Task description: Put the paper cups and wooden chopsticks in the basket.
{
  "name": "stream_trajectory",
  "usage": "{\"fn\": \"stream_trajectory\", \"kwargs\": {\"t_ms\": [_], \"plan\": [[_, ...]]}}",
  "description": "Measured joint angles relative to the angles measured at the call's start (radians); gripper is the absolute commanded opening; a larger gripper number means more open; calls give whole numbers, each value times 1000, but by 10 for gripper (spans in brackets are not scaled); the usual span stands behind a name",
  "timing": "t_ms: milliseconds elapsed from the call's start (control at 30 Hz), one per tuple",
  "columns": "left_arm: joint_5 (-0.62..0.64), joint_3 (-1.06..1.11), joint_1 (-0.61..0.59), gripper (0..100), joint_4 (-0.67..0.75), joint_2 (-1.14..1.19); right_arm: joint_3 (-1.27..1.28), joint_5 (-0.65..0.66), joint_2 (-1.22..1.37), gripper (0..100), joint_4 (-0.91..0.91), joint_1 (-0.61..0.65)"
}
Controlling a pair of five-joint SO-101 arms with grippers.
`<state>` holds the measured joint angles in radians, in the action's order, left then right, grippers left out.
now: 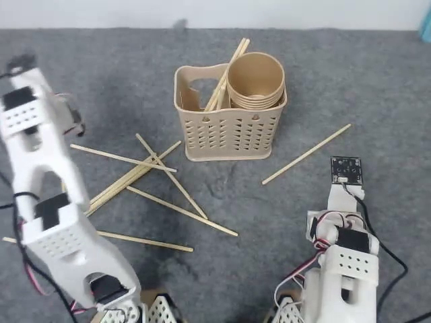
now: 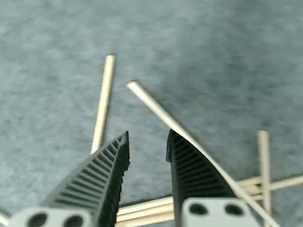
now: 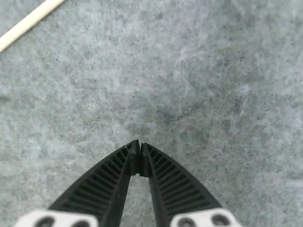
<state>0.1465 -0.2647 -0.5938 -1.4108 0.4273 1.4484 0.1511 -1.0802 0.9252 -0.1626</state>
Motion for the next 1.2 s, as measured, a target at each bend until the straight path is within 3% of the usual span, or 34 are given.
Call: {"fn": "stream_trajectory", "kwargs": {"t_ms": [367, 800, 1200], "plan": [[-57, 0, -178, 120, 124, 150, 0, 0, 0, 8, 0, 0], [-74, -183, -103, 120, 84, 224, 0, 0, 0, 8, 0, 0], [-146, -427, -72, 115, 69, 505, 0, 0, 0, 8, 0, 0]]}}
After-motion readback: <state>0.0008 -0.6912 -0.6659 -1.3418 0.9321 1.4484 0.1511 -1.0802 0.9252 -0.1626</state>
